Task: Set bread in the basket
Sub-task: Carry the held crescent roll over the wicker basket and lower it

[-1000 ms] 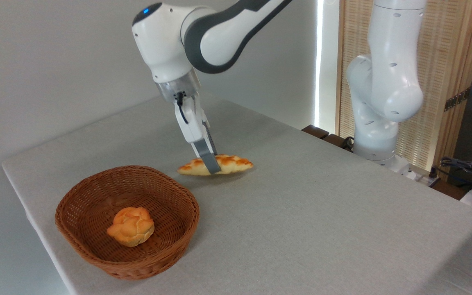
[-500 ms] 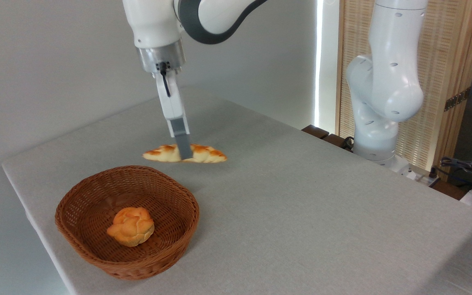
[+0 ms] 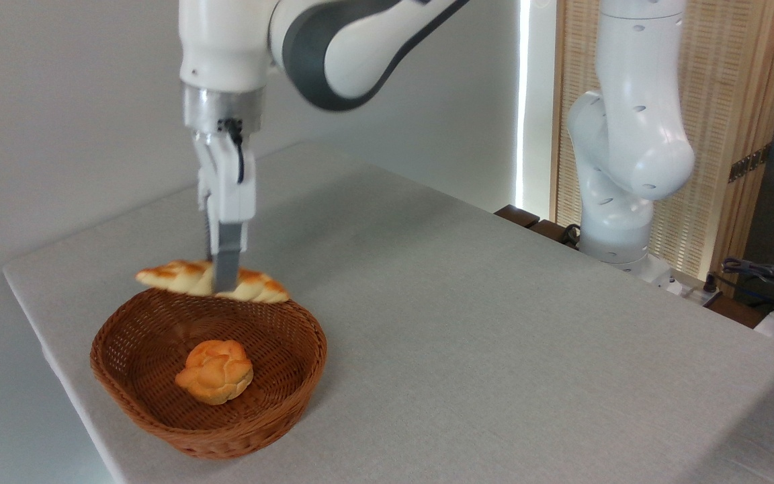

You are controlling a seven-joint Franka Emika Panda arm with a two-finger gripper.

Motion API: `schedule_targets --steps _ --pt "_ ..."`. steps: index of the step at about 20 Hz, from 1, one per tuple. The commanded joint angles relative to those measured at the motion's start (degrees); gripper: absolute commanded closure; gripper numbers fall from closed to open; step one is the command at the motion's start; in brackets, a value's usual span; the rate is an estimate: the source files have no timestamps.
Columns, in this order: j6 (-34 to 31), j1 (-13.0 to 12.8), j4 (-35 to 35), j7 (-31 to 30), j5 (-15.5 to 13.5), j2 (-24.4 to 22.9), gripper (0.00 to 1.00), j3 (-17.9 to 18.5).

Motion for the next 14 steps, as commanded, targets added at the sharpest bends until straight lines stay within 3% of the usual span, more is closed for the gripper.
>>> schedule_targets --steps 1,14 --pt "4.10 -0.20 1.75 -2.40 -2.81 3.28 0.00 0.38" --pt "3.75 -0.20 1.93 -2.31 -2.73 3.81 0.00 0.56"
